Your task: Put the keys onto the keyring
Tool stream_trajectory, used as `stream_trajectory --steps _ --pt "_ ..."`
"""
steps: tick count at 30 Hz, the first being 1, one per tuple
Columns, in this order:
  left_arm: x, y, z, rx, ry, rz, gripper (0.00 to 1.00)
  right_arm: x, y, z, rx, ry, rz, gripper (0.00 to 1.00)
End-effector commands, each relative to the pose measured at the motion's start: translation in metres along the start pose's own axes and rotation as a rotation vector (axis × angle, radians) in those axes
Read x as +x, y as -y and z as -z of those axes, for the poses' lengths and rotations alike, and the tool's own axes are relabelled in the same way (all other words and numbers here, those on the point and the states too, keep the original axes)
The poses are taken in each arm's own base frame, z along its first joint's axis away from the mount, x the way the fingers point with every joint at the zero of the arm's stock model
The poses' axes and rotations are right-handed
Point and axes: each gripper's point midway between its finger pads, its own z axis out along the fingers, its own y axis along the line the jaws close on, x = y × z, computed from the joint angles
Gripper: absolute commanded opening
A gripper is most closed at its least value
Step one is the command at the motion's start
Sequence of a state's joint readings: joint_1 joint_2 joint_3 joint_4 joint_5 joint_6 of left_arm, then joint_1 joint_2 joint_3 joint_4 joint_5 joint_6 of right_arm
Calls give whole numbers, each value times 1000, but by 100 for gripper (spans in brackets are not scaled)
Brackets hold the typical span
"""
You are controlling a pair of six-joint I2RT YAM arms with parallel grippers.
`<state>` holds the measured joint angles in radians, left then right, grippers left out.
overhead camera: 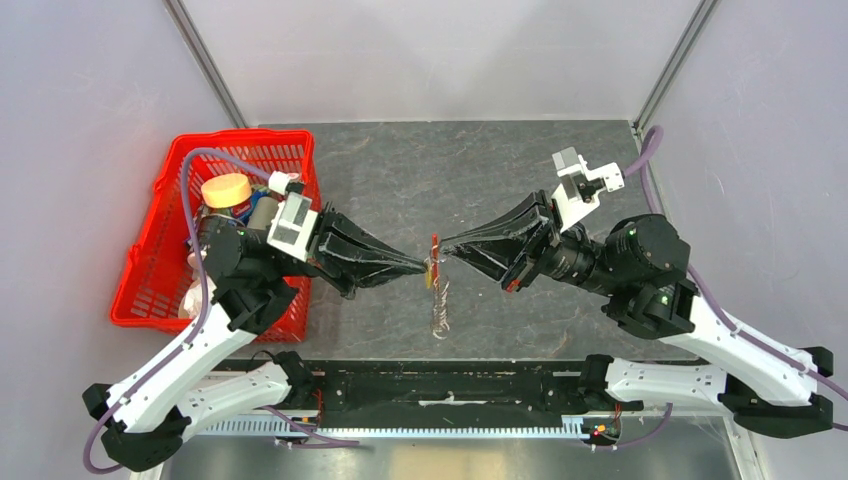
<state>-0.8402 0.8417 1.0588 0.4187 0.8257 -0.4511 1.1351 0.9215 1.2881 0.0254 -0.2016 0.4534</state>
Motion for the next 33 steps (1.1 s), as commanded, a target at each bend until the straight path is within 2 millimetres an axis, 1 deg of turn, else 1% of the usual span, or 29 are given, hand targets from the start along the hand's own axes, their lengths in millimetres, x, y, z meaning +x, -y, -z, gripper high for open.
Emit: stream_trajectory --steps 1,6,12,21,25,31,33 --pt "-12 10 -1 35 39 -13 2 -49 -8 1 -18 226 -5 0" --pt "-16 9 -1 31 56 -19 2 -50 -3 0 -17 300 -50 0" --pt "-17 4 -4 19 59 -21 2 -46 1 -7 -43 352 -109 0" --pt "2 -13 -4 -35 30 -9 2 -55 -3 -6 -75 408 -121 0" --pt "7 -19 -6 -45 20 -5 2 -54 -5 -10 -91 409 -128 0" --pt "12 -22 -2 -75 -9 -13 2 -57 -9 -6 -101 407 -115 0" --pt "9 -20 0 -81 -11 -16 5 -58 -9 -2 -97 410 -105 0"
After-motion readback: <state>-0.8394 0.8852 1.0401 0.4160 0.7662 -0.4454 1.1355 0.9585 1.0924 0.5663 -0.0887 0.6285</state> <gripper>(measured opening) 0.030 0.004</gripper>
